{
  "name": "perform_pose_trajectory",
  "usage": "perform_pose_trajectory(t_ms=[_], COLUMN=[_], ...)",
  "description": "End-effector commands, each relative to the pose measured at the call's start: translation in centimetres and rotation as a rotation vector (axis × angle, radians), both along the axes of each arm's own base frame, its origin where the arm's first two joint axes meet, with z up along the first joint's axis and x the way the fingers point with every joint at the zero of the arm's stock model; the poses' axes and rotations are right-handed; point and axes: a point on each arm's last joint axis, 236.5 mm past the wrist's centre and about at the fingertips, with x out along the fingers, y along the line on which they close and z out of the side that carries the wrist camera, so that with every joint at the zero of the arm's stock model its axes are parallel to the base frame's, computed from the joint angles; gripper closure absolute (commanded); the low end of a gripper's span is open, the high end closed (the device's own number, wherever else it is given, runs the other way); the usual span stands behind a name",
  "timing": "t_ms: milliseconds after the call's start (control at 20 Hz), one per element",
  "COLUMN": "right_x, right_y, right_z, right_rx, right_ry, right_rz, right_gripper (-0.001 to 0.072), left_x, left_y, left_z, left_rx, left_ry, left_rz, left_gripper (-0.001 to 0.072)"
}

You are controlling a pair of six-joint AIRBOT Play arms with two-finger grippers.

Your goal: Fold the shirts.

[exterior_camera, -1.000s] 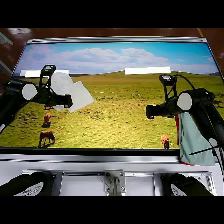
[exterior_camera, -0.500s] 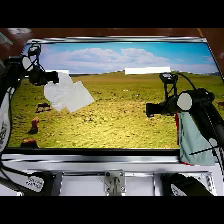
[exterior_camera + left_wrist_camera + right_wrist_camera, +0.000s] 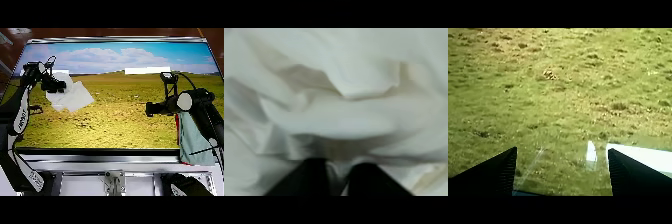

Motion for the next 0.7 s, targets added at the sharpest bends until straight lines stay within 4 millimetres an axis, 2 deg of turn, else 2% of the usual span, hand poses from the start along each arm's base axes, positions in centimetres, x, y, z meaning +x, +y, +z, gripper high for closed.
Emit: perform_pose_trajectory(t_ms=[0,50,100,150,200,300,350,450,550,650], right_x=[0.0,0.0,0.1,0.3,0.5,0.7,0.7,0.3,-0.4,-0.9], right_y=[0.0,0.0,-0.1,-0.3,-0.7,-1.3,-1.4,-1.7,-1.9,-2.1], right_z=[0.0,0.0,0.0,0.0,0.1,0.1,0.0,-0.1,0.0,0.8], right_rx=[0.002,0.002,-0.004,-0.014,-0.028,-0.057,-0.065,-0.077,-0.087,-0.104], right_ry=[0.000,0.000,-0.004,-0.012,-0.022,-0.031,-0.031,-0.013,0.019,0.035], right_rz=[-0.005,-0.005,-0.005,-0.005,-0.005,-0.004,-0.004,-0.002,0.002,0.029], right_gripper=[0.0018,0.0019,0.0019,0.0019,0.0019,0.0019,0.0018,0.0018,0.0019,0.0018], left_x=[0.2,0.2,0.4,0.8,1.3,1.3,0.5,-3.1,-8.3,-13.6], left_y=[-0.4,-0.9,-1.5,-2.2,-2.8,-4.7,-5.9,-8.7,-11.6,-13.8], left_z=[-0.3,0.6,2.4,5.0,8.1,16.4,21.2,30.6,38.9,44.8], left_rx=[-0.020,-0.040,-0.056,-0.061,-0.054,-0.046,-0.049,-0.067,-0.104,-0.190], left_ry=[-0.001,-0.007,-0.036,-0.088,-0.157,-0.328,-0.421,-0.594,-0.760,-0.874], left_rz=[-0.003,-0.003,-0.020,-0.047,-0.078,-0.135,-0.161,-0.213,-0.277,-0.290], left_gripper=[0.0669,0.0669,0.0669,0.0670,0.0670,0.0670,0.0669,0.0669,0.0669,0.0670])
